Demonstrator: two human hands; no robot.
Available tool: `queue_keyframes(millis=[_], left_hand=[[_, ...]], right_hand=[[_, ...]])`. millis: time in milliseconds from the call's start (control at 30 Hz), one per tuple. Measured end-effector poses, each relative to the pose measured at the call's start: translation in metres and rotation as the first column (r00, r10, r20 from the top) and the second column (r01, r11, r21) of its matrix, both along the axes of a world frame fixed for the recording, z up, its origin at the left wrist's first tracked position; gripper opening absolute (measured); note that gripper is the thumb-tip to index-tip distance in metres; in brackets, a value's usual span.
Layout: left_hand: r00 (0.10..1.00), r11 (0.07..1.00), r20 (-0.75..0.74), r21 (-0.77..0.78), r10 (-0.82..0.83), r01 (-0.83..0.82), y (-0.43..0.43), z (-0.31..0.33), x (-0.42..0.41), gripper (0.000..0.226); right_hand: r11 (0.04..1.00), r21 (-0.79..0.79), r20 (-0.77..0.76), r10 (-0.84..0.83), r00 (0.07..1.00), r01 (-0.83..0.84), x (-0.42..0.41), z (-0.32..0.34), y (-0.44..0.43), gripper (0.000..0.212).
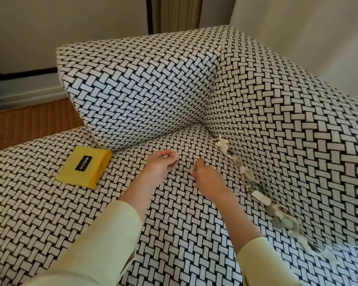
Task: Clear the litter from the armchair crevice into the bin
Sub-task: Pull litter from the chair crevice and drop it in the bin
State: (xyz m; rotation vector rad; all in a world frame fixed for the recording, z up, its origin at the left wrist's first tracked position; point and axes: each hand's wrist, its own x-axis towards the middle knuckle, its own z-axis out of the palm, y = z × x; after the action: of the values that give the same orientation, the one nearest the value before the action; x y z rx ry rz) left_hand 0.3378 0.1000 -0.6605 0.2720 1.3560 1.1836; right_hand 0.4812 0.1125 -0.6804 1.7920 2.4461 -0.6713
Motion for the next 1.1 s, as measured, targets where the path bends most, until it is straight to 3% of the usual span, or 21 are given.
queue_keyframes(millis=[133, 233, 267, 333, 367, 400, 467, 500, 567, 633, 700, 767, 833, 933, 1000, 1067, 1100], left_hand=[[1.000, 1.000, -0.016, -0.005, -0.012, 0.011, -0.008, 0.001, -0.003, 0.028], [0.999, 1.000, -0.034, -0.018, 0.015, -0.016, -0.015, 0.004, -0.005, 0.027], [0.999, 0.999, -0.046, -0.014, 0.030, -0.030, -0.017, 0.004, -0.005, 0.026], [0.995, 0.997, -0.055, 0.014, 0.080, -0.080, -0.020, 0.005, -0.008, 0.024], [0.992, 0.993, -0.056, 0.033, 0.113, -0.112, -0.023, 0.007, -0.011, 0.022], [0.988, 0.989, -0.060, 0.050, 0.140, -0.137, -0.023, 0.008, -0.014, 0.018], [0.980, 0.980, -0.082, 0.091, 0.183, -0.176, -0.026, 0.012, -0.022, 0.014], [0.974, 0.976, -0.117, 0.120, 0.196, -0.182, -0.028, 0.014, -0.028, 0.016], [0.943, 0.977, -0.281, 0.170, 0.177, -0.132, -0.033, 0.017, -0.037, 0.017], [0.886, 0.975, -0.436, 0.210, 0.156, -0.068, -0.037, 0.020, -0.046, 0.018], [0.827, 0.972, -0.543, 0.235, 0.147, -0.019, -0.042, 0.024, -0.054, 0.018], [0.724, 0.975, -0.686, 0.204, 0.075, 0.093, -0.044, 0.028, -0.061, 0.014], [0.633, 0.967, -0.774, 0.176, 0.020, 0.185, -0.046, 0.028, -0.071, 0.014], [0.563, 0.968, -0.817, 0.224, 0.124, 0.112, -0.047, 0.026, -0.088, 0.014], [0.438, 0.973, -0.874, 0.232, 0.212, -0.007, -0.048, 0.020, -0.106, 0.019], [0.279, 0.997, -0.959, 0.027, 0.045, -0.069, -0.051, 0.006, -0.128, 0.040], [0.248, 0.988, -0.962, -0.133, -0.110, -0.078, -0.055, -0.001, -0.138, 0.053]], right_hand=[[0.997, -0.069, 0.041, -0.016, 0.999, 0.018, -0.008, 0.001, 0.005, 0.030], [0.989, -0.150, 0.080, 0.027, 0.996, -0.014, -0.013, 0.004, 0.010, 0.027], [0.981, -0.195, 0.022, 0.023, 0.999, -0.018, -0.016, 0.006, 0.009, 0.023], [0.909, -0.415, -0.278, -0.161, 0.947, 0.033, -0.027, 0.012, 0.004, 0.016], [0.829, -0.558, -0.438, -0.342, 0.832, 0.048, -0.036, 0.016, 0.001, 0.018], [0.719, -0.694, -0.533, -0.553, 0.641, 0.044, -0.043, 0.016, -0.001, 0.023], [0.466, -0.884, -0.462, -0.857, 0.228, -0.040, -0.063, 0.013, -0.004, 0.024], [0.360, -0.929, -0.368, -0.923, 0.111, -0.084, -0.074, 0.012, -0.005, 0.023], [0.236, -0.960, -0.240, -0.971, 0.009, -0.152, -0.096, 0.012, -0.009, 0.026], [0.201, -0.961, -0.205, -0.979, 0.006, -0.191, -0.115, 0.011, -0.012, 0.032], [0.207, -0.950, -0.223, -0.974, 0.043, -0.234, -0.133, 0.012, -0.016, 0.025], [0.149, -0.934, -0.165, -0.986, 0.023, -0.323, -0.145, 0.016, -0.019, 0.023], [0.159, -0.916, -0.175, -0.984, 0.012, -0.369, -0.154, 0.021, -0.020, 0.026], [0.181, -0.931, -0.186, -0.982, -0.015, -0.316, -0.160, 0.027, -0.018, 0.028], [0.163, -0.940, -0.149, -0.986, -0.070, -0.301, -0.162, 0.027, -0.016, 0.025], [0.162, -0.943, -0.147, -0.987, -0.071, -0.290, -0.165, 0.026, -0.013, 0.023], [0.165, -0.941, -0.156, -0.986, -0.054, -0.295, -0.168, 0.027, -0.013, 0.021]])
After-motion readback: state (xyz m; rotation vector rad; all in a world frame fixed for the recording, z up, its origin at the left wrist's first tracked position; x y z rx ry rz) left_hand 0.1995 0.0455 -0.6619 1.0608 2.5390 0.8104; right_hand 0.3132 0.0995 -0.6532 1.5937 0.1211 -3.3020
